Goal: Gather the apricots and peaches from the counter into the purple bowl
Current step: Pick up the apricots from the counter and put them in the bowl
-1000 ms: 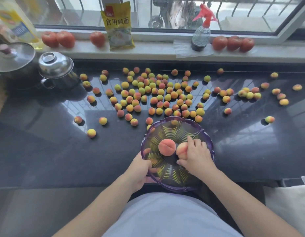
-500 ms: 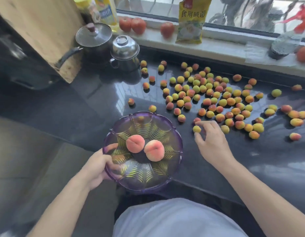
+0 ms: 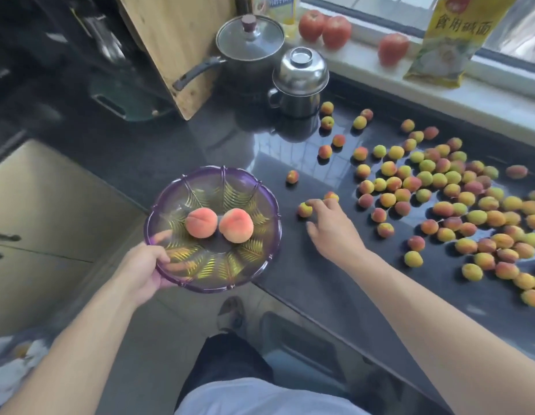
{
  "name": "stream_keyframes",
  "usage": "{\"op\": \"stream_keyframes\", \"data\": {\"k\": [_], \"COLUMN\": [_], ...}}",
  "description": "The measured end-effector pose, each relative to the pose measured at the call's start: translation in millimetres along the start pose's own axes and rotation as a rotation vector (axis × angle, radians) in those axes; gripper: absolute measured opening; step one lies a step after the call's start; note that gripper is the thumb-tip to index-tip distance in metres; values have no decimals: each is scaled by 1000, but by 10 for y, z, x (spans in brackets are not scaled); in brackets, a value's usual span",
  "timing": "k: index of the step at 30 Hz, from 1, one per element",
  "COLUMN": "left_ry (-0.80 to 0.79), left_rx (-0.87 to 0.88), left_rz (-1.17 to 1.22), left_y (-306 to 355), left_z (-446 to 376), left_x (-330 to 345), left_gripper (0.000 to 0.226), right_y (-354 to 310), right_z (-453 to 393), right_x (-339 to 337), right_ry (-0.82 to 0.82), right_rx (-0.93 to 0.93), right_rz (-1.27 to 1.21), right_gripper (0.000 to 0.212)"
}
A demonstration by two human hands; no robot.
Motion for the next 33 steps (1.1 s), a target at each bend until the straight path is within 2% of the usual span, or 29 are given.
{"op": "stream_keyframes", "data": {"k": [2, 7, 12, 14, 17, 21, 24, 27, 30, 33], "left_ry": [-24, -79, -144, -95, -107, -213, -469, -707, -701, -703], "left_rx": [-1, -24, 40, 159, 331, 392, 439, 507, 643, 764], "left_rz": [-36, -156, -397, -359, -154, 38, 72, 112, 170, 99], "left_y": [50, 6, 147, 400, 814, 1169, 1311, 1283, 1244, 1220], "left_z": [-108, -289, -416, -519, -813, -1329, -1482, -1523, -1632, -1576], "left_x": [59, 256, 288, 232, 299, 629, 992, 1181, 1100, 1122], "left_gripper": [57, 63, 50, 58, 56, 51, 50, 49, 43, 46], "right_y": [-86, -21, 183, 179, -25, -529, -904, -1106, -1184, -1259], "right_z": [-184, -273, -71, -13, -46, -228, -501, -814, -1018, -1108], "right_x": [103, 169, -253, -483, -750, -747, -498, -187, 67, 262], "right_ry": [12, 56, 252, 343, 425, 340, 154, -26, -119, -136], "right_rx": [-34, -44, 41, 55, -23, -204, -340, -434, -479, -488], "right_rz": [32, 37, -33, -60, -95, -129, -63, 189, 366, 434], "right_gripper": [42, 18, 28, 29, 30, 26, 22, 22, 24, 25]}}
Point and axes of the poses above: each hand's wrist, its own z-axis away from the middle knuckle, its own x-axis out of the palm, y = z × x, the point moved 7 cm from there along -z, towards the middle knuckle, and after that the axes turned 8 degrees about -x, right-handed, at the moved point
